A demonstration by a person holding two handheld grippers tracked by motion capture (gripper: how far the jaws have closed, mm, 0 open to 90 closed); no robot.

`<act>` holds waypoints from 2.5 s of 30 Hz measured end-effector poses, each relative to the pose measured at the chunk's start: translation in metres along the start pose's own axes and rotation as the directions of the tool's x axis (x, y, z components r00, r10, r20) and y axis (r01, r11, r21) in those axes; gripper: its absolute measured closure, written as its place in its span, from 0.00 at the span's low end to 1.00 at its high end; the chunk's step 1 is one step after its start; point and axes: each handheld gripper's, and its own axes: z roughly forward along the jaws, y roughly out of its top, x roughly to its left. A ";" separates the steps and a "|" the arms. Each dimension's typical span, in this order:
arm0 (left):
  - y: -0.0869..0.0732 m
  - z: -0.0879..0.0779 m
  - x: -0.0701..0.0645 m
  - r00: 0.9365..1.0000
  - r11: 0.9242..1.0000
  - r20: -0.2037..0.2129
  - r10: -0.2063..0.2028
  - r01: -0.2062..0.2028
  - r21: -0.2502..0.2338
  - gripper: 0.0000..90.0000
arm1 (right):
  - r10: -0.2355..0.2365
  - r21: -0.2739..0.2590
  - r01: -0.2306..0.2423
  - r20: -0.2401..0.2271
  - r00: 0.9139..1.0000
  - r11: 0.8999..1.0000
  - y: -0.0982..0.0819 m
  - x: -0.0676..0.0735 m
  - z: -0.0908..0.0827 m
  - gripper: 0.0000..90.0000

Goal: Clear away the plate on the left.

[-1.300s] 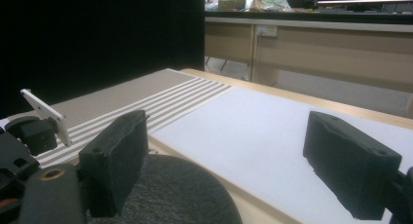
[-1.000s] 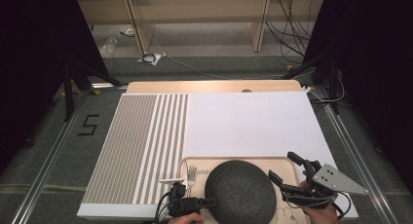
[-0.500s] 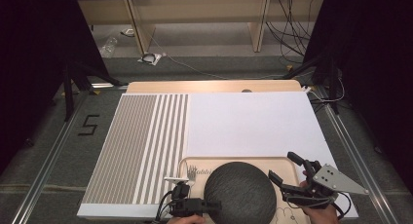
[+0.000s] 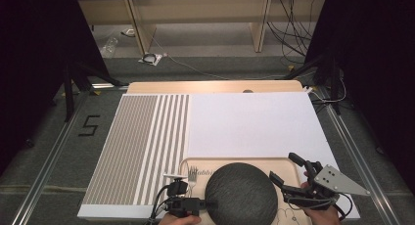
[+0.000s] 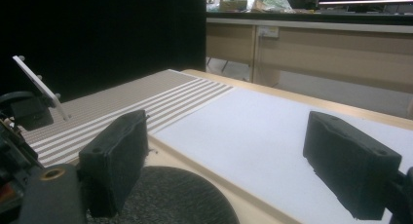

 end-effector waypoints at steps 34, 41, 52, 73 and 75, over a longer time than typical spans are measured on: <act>0.019 -0.057 -0.023 0.844 0.786 -0.174 0.507 -0.536 -0.308 0.31 | 0.005 -0.001 -0.005 -0.005 1.000 1.000 0.000 0.000 0.000 0.19; 0.021 -0.065 -0.020 0.806 0.725 -0.207 0.555 -0.590 -0.355 0.30 | 0.007 -0.001 -0.007 -0.005 1.000 1.000 0.000 0.000 0.000 0.19; 0.024 -0.077 -0.015 0.750 0.642 -0.270 0.604 -0.658 -0.393 0.28 | 0.009 0.001 -0.009 -0.003 1.000 1.000 0.000 0.000 -0.001 0.19; 0.026 -0.087 -0.007 0.724 0.590 -0.300 0.621 -0.684 -0.429 0.26 | 0.018 -0.002 -0.018 -0.006 1.000 1.000 -0.001 -0.001 0.000 0.19; 0.026 -0.088 -0.005 0.725 0.589 -0.303 0.619 -0.683 -0.432 0.26 | 0.018 -0.002 -0.018 -0.006 1.000 1.000 -0.001 -0.001 0.000 0.19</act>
